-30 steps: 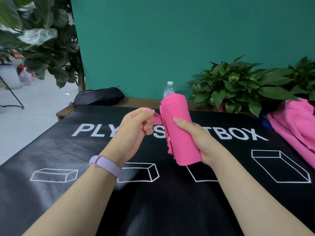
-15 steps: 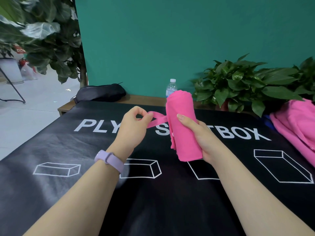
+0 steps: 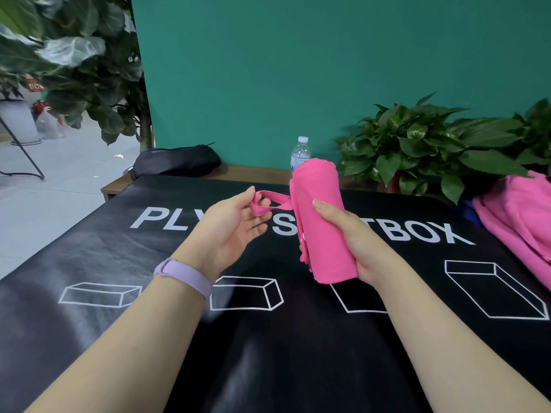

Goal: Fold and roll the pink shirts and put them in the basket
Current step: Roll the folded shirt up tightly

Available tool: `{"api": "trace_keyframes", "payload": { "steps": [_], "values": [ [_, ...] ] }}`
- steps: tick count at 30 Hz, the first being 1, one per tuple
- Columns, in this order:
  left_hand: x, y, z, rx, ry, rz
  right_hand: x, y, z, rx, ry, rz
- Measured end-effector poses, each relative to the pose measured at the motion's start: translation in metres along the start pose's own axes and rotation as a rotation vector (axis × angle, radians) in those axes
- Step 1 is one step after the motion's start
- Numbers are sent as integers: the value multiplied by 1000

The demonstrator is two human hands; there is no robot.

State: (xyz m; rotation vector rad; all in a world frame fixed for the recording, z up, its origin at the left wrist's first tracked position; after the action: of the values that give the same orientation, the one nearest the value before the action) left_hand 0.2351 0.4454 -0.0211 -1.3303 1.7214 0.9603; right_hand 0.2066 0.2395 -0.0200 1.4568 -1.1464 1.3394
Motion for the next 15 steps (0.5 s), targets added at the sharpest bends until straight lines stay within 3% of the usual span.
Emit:
{"api": "trace_keyframes", "payload": {
  "steps": [8,15],
  "values": [
    [-8,4,-1,126,275,-71,4,3,-6,64,205,134],
    [-15,11,-7,133,58,-254,6,2,-9,-35,738,309]
  ]
}}
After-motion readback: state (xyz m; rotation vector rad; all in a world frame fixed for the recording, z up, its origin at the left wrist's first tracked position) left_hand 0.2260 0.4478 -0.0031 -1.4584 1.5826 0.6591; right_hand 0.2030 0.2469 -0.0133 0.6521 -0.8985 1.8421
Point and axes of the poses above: each hand's wrist, its own y-axis away from the middle knuckle, its own z-axis out of the back of the hand, x = y × z, the point moved 3 cm from there along -y, towards the middle knuckle, and after that the axes turned 2 degrees about z, right-handed, at the moved point
